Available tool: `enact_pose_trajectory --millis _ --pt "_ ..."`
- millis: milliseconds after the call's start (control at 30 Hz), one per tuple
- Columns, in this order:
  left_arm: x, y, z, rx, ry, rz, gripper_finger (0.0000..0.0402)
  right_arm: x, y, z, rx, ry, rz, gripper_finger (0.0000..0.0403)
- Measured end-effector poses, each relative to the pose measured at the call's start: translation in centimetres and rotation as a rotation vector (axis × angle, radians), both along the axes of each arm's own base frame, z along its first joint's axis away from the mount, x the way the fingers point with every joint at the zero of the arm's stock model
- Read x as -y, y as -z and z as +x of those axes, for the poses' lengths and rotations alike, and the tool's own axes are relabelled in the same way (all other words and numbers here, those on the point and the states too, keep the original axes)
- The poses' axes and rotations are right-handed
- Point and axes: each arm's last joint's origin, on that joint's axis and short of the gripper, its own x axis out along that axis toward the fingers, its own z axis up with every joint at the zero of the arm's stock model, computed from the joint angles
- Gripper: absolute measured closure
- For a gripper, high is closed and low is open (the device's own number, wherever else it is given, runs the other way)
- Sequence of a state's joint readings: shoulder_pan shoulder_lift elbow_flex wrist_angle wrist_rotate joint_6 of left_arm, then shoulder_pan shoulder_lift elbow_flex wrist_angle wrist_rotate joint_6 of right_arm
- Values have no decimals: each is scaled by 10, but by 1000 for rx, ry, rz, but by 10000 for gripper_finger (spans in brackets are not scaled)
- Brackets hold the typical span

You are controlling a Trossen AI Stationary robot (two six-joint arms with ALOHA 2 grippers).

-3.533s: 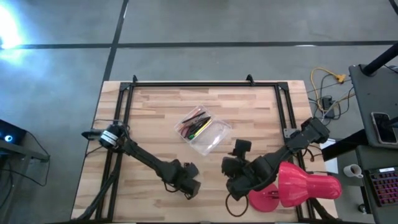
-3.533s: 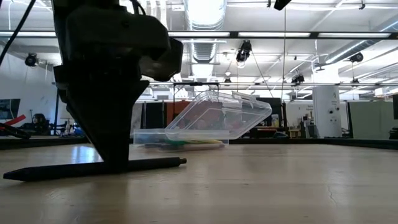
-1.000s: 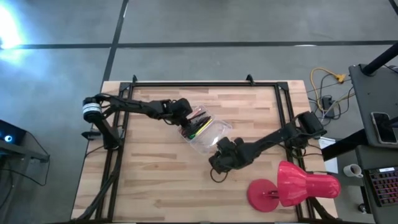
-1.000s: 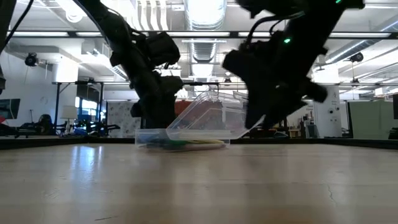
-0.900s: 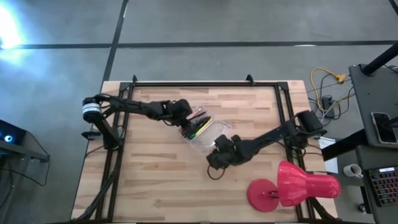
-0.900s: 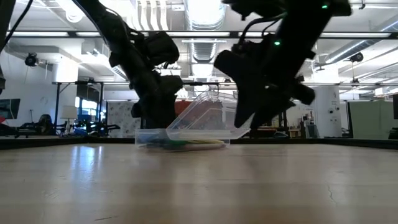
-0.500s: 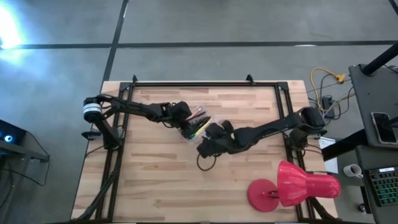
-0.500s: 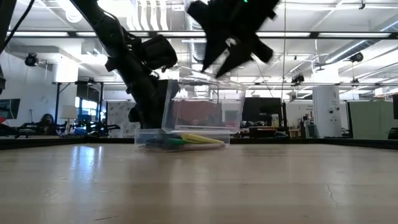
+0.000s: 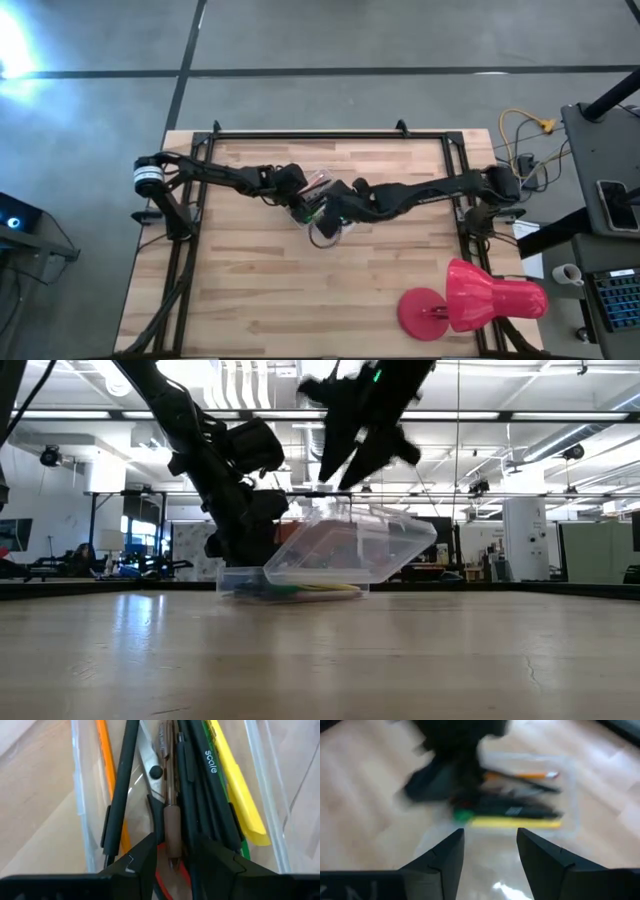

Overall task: Pick & place school supplies into a supply box
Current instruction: Close the transparent supply box

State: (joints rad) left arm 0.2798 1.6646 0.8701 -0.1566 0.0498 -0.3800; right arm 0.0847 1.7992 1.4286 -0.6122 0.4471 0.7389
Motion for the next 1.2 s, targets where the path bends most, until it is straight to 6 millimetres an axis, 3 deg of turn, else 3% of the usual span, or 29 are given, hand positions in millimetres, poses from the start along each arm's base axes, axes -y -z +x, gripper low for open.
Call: enact_pose_trajectory --millis 133,333,433,533,767,933,1200 --pt "0 2 -2 -7 -3 -1 287 -34 -14 -24 -76 -109 89 230" --pt "0 2 -2 -13 -3 -2 287 -100 12 -51 -121 -154 174 236" --pt "0 1 -2 -13 -2 -2 287 -114 41 -53 -125 -100 190 237" --pt "0 1 -2 -14 -2 -2 287 -105 64 -46 -100 4 95 237" --pt "1 4 -4 -40 1 -12 288 -62 88 -31 -126 133 -45 237" --pt "2 7 -7 -66 2 -19 288 -43 79 -28 -109 162 -109 240" --pt "2 9 -8 -65 2 -19 288 -35 33 -15 -23 95 -221 251"
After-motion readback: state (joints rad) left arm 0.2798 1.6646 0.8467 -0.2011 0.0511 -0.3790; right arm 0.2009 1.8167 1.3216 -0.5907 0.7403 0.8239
